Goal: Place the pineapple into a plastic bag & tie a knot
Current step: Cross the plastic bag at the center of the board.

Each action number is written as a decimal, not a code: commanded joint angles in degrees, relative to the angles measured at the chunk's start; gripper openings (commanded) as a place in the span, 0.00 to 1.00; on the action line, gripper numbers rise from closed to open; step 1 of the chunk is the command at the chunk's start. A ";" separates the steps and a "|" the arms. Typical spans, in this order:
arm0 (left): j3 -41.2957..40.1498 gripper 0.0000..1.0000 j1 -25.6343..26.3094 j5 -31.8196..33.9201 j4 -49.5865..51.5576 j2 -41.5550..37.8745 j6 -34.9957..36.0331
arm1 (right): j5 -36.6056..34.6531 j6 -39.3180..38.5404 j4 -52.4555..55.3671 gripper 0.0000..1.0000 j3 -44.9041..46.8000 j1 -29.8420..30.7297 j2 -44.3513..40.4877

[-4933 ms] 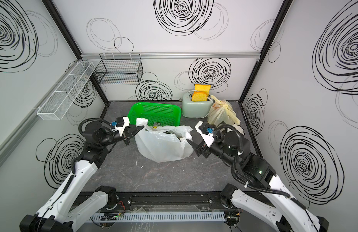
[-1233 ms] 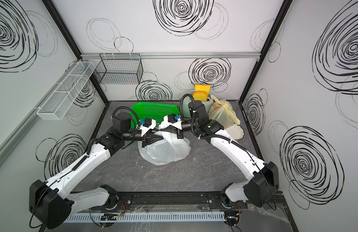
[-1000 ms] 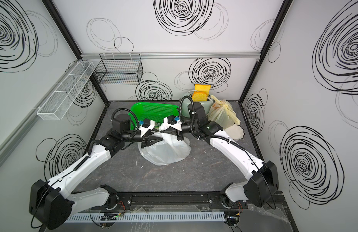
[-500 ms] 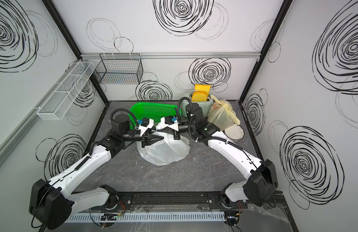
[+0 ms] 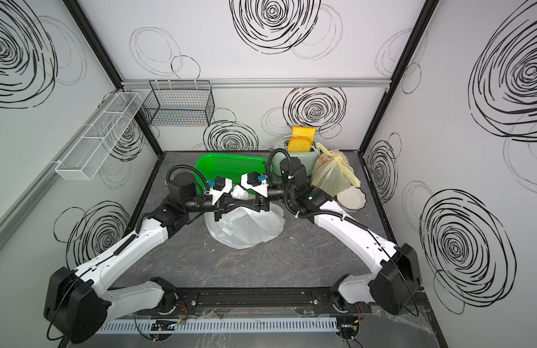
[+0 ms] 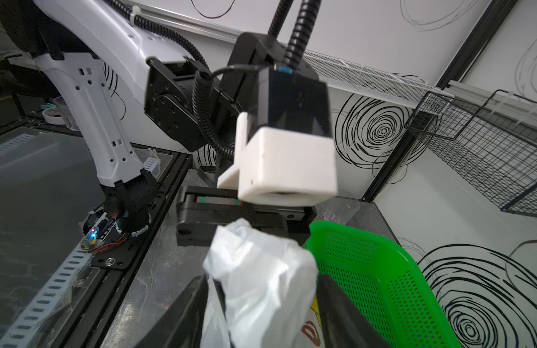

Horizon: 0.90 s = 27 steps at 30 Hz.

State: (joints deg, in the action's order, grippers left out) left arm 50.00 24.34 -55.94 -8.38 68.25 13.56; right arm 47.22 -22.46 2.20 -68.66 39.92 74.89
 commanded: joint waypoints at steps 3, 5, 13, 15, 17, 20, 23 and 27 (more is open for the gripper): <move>-2.54 0.00 0.54 -1.31 -6.21 -2.60 6.58 | -6.19 7.74 2.67 0.63 5.03 -2.68 -12.60; -3.04 0.00 0.65 -2.60 -6.55 -3.20 9.13 | -6.92 13.01 0.47 0.58 9.38 -5.77 -16.13; -3.09 0.00 0.86 -5.62 -6.15 -4.18 16.36 | 0.59 12.63 4.57 0.46 10.08 -8.21 -12.72; -2.36 0.00 0.95 -5.61 -5.17 -3.65 16.99 | 2.00 10.95 5.59 0.46 9.33 -7.67 -11.20; -1.76 0.00 0.89 -5.82 -4.54 -3.05 17.11 | 3.11 9.28 5.82 0.46 8.75 -7.10 -9.80; -1.48 0.00 1.01 -5.81 -4.19 -2.58 17.27 | 4.38 7.42 6.84 0.47 7.42 -6.87 -7.50; -1.48 0.00 1.22 -5.65 -4.19 -2.42 17.29 | 6.40 6.61 7.25 0.48 6.33 -6.65 -5.38; -1.44 0.00 1.33 -5.56 -4.10 -2.33 17.38 | 7.02 5.54 7.88 0.44 5.02 -6.14 -3.47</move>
State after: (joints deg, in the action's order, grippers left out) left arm 47.16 25.15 -59.20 -10.61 65.67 29.17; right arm 51.22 -14.50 8.60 -61.52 33.26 70.46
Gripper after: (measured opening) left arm 0.053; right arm 0.446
